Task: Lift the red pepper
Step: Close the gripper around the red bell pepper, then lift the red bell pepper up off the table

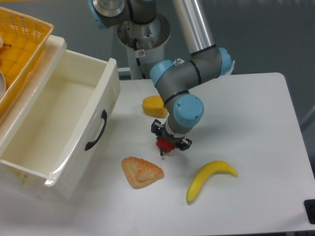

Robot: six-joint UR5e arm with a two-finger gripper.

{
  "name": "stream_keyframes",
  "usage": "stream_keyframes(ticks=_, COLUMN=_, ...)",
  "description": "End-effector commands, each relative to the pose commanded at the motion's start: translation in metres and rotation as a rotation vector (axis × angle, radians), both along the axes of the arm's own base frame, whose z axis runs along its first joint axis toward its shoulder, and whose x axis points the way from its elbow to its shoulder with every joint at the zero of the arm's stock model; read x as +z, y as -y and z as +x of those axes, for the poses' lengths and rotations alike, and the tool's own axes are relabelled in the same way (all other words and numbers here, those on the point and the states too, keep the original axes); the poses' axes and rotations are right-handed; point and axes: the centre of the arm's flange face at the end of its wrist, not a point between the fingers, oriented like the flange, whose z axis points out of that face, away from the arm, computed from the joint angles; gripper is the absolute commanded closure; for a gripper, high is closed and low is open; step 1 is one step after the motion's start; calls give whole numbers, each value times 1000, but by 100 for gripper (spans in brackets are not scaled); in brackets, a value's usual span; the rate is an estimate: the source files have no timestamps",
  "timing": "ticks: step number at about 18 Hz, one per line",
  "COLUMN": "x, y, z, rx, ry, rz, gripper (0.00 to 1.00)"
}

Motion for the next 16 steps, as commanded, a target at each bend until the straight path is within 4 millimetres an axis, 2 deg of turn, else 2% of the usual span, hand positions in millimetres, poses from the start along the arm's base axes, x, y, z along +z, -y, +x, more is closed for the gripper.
stream_keyframes(ticks=2, x=15, y=-3, z=-7, rx=-6, ry=-41, rz=-5, gripper=63)
stream_keyframes(ticks=8, x=101, y=-22, z=-40, rx=-28, ry=-142, rz=73, gripper=63)
stream_keyframes(ticks=10, x=121, y=-27, z=-46, rx=-54, ry=-173, rz=96, gripper=63)
stream_keyframes(ticks=13, x=146, y=-26, z=-59, rx=-84, ry=-216, rz=126, gripper=63)
stream_keyframes(ticks=16, x=155, y=-23, z=-69, rx=-139, ry=-235, rz=124, gripper=63)
